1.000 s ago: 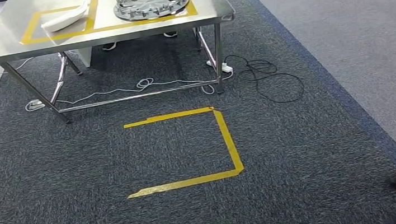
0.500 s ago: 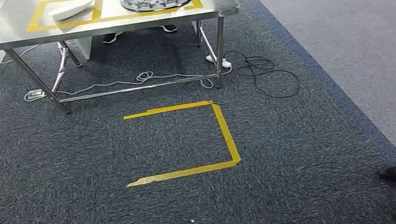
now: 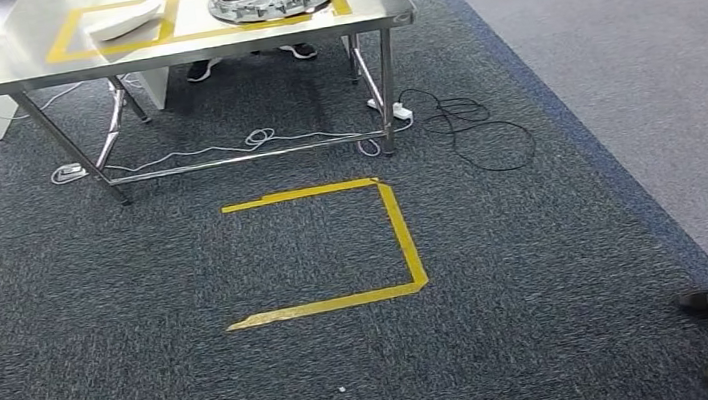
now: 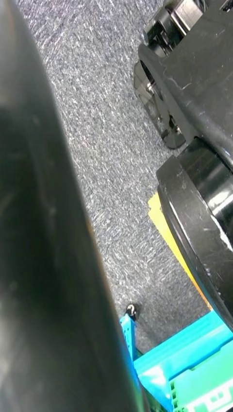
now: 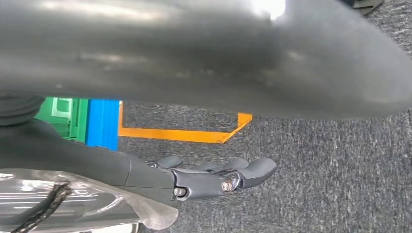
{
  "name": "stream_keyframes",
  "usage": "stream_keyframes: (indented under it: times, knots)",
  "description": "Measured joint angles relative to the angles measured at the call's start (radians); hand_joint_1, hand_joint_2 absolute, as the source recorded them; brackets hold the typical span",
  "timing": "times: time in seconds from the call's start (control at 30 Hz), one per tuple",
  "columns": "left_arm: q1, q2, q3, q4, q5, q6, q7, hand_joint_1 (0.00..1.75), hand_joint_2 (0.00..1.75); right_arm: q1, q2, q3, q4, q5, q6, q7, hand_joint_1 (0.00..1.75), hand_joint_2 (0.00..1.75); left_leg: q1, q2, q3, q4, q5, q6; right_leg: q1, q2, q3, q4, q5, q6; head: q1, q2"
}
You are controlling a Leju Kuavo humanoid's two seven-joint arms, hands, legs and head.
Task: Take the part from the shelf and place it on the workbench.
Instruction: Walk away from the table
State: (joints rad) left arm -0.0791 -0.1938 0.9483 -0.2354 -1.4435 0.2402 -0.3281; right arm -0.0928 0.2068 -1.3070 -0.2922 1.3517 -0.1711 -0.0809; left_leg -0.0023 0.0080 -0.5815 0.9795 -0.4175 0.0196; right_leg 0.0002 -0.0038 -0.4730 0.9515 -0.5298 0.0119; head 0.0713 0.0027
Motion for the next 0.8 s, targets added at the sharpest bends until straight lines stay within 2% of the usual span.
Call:
stream_keyframes:
  times: [0.7,0.73,0.8]
  knots:
    - [0.0,0.001,0.024,0.0,0.01,-0.036,0.0,0.0,0.0,-0.005,0.0,-0.018,0.0,-0.012,0.002,-0.004,0.0,0.0,-0.001,0.0,-0.007,0.003,0.0,-0.002,-0.002,0.0,-0.004,0.0,0.001,0.001,0.0,0.0]
    - [0.0,0.001,0.024,0.0,0.01,-0.036,0.0,0.0,0.0,-0.005,0.0,-0.018,0.0,-0.012,0.002,-0.004,0.0,0.0,-0.002,0.0,-0.008,0.005,-0.001,-0.001,-0.003,0.0,-0.004,-0.002,0.002,0.003,0.0,0.0]
    - [-0.001,0.002,0.024,0.0,0.01,-0.036,0.0,0.0,0.0,-0.005,0.001,-0.018,0.001,-0.012,0.002,-0.004,0.0,0.0,-0.004,-0.001,-0.006,0.001,-0.002,0.01,-0.006,-0.002,-0.001,-0.01,0.007,0.01,-0.001,0.0]
